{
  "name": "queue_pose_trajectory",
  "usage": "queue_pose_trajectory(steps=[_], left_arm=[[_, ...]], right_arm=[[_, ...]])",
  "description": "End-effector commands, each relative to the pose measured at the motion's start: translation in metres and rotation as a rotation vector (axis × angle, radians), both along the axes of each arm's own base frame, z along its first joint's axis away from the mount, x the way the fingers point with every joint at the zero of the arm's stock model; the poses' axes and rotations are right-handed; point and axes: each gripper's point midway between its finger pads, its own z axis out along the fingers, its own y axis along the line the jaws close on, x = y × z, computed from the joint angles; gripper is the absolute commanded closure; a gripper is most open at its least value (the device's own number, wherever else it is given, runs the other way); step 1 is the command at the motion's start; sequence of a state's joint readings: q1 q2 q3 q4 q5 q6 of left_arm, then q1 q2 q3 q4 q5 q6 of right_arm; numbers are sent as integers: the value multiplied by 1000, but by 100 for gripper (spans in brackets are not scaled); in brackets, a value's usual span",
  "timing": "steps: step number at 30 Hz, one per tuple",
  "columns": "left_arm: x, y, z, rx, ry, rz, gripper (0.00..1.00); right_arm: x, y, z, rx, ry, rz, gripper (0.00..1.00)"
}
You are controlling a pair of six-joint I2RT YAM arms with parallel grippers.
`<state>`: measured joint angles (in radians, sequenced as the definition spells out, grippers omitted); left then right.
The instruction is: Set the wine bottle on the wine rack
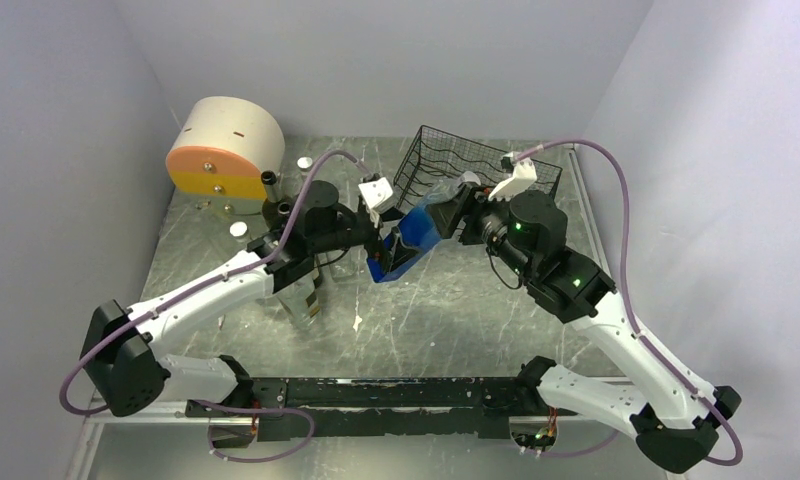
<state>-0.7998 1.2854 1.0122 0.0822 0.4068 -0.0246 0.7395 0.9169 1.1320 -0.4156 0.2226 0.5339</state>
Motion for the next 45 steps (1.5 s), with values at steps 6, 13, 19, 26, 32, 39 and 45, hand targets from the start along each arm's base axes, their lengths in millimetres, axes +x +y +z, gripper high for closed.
queue_pose_trajectory(steps=[6, 13, 19, 26, 32, 39, 45], left_arm=[[-10, -24, 18, -42, -157, -120, 7], [-5, -21, 24, -46, -228, -73, 11], [0, -20, 29, -54, -253, -52, 63], [17, -17, 60, -15, -431, -13, 93], [27, -13, 87, 72, -723, -29, 93], [39, -16, 127, 112, -1024, -16, 93], [42, -21, 124, 261, -1262, -68, 93]], right_arm=[[-17, 2, 104, 272, -226, 65, 59], [-19, 6, 101, 308, -191, 78, 58], [-22, 9, 98, 296, -184, 106, 54], [-29, 12, 68, 102, -94, 165, 15], [-42, -28, 79, 62, -93, 54, 12], [-51, -68, 105, 94, -137, -85, 9], [-51, -60, 96, 6, -81, -41, 9]])
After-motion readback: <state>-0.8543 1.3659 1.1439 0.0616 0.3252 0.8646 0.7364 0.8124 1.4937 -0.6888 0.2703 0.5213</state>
